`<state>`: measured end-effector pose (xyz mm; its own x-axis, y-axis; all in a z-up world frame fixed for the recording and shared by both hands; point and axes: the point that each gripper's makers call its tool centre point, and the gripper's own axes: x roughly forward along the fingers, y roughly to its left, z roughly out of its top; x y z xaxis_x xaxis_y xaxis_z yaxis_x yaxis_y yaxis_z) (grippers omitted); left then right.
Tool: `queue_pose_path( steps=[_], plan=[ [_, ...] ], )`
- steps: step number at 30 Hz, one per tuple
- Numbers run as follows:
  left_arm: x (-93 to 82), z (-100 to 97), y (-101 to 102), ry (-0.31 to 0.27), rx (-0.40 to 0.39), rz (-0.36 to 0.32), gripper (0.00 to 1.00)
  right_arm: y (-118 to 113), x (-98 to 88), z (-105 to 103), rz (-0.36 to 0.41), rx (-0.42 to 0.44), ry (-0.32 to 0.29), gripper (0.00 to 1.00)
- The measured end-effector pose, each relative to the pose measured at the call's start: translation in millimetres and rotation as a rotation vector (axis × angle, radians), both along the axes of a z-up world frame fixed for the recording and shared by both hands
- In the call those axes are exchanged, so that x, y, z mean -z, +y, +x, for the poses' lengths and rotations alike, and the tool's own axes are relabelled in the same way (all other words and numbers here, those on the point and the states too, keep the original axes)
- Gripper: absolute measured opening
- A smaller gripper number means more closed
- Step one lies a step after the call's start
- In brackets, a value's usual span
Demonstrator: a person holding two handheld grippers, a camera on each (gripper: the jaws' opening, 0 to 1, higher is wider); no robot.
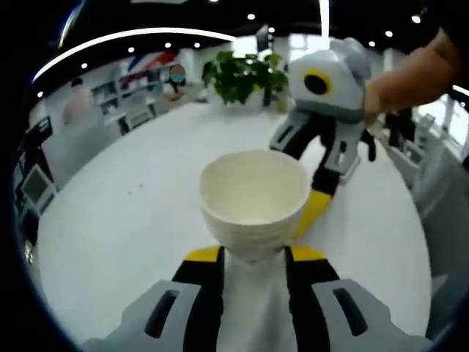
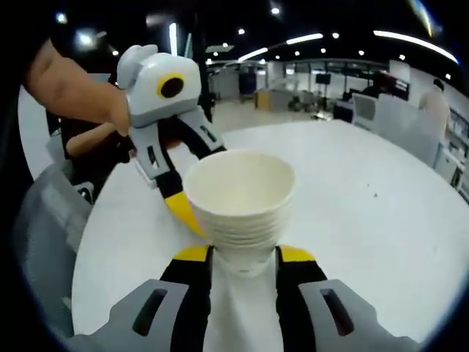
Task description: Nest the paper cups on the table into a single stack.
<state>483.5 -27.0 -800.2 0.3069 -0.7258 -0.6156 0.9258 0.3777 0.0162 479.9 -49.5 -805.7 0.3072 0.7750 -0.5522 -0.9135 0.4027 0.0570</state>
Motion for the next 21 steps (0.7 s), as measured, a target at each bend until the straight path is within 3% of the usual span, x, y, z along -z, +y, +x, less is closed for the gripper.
queue_pose_path(
  steps=[3,8,10,11,14,19,21],
  plan=[
    [1.9,-0.4,1,-0.028,0.008,0.018,0.32,2,2.7,0,-0.003,0.005,-0.007,0.31],
    [1.4,2.7,1,-0.024,0.001,0.007,0.35,1,3.7,2,-0.008,0.018,0.01,0.31],
    [-2.1,4.2,-1,0.008,-0.043,-0.029,0.47,-1,8.0,1,-0.045,0.025,0.021,0.4],
    [-4.6,5.3,-2,0.014,-0.063,-0.041,0.6,-1,7.1,0,-0.047,0.025,0.02,0.48],
    [-10.6,10.3,6,-0.005,-0.11,-0.043,0.79,-9,1.8,1,-0.052,0.063,0.018,0.64],
    [-24.5,6.0,19,-0.028,-0.164,-0.066,0.94,-28,-20.4,0,-0.002,0.166,-0.008,0.86],
    [-32.1,2.0,25,-0.047,-0.202,-0.088,0.99,-36,-26.8,-3,0.004,0.208,-0.021,0.87]
  ],
)
